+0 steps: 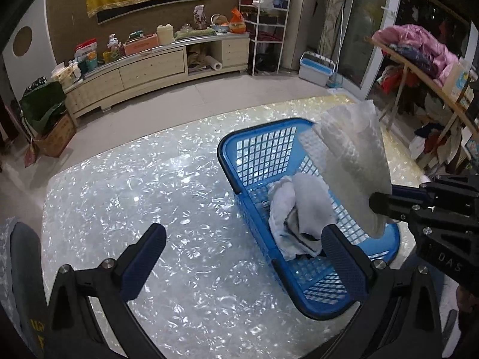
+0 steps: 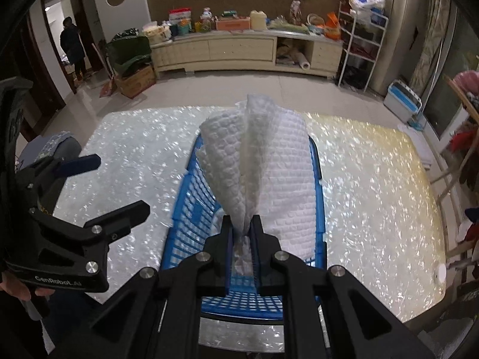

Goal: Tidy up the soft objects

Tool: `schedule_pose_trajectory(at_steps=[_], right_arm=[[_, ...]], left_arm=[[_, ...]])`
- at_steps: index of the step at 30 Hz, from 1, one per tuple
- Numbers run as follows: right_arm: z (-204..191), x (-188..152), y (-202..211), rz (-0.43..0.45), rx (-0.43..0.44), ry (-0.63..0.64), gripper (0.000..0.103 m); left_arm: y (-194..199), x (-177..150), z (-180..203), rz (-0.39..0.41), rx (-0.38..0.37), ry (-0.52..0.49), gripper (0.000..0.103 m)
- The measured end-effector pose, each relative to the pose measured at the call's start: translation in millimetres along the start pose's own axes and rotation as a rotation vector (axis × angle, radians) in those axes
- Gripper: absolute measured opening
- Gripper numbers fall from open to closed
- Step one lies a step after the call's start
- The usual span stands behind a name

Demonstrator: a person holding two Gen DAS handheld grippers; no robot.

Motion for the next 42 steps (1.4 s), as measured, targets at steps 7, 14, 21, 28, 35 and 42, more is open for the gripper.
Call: schedule_pose_trajectory(at_steps=[7,14,21,28,35,42], right_arm=[[20,-12,-40,-0.085,-0.025,-0.028,0.01],[13,-23,-72,-0.167,-0.004,0.005,0.011],[11,-27,-79,-0.191,0.014,-0.001,0.012],[17,-26,-76,-0.181,0.011,-0.006,0.018],[16,-32,-56,-0.121,0.026,-0.012,0.06],[12,-43,-31,-0.056,0.038,-0.012,0.072]], left_arm=[[-37,-10,2,-0.06,-0.01,-0.01,0.103],[-57,-18,-3,-0.094,-0.023,0.004,0.103],[-64,-23,-3,-0.106,-0.039,0.018,0.103],[-56,-26,-4,-0.095,-0.031,0.025,0.103],[-34,-36,-12,-0.064,-0.013,0.058,0.103],[-8,-52,-17,-0.027,-0.01,0.111,0.103]])
Point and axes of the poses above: each gripper's, at about its wrist camera, not at the fingertips, and y roughly against the way its jaws point, z to its right, x to its top, the point moved 8 cm from there along -y, roughly the way its jaws point, and after that the axes turned 10 degrees about x, right-handed, at the moved point
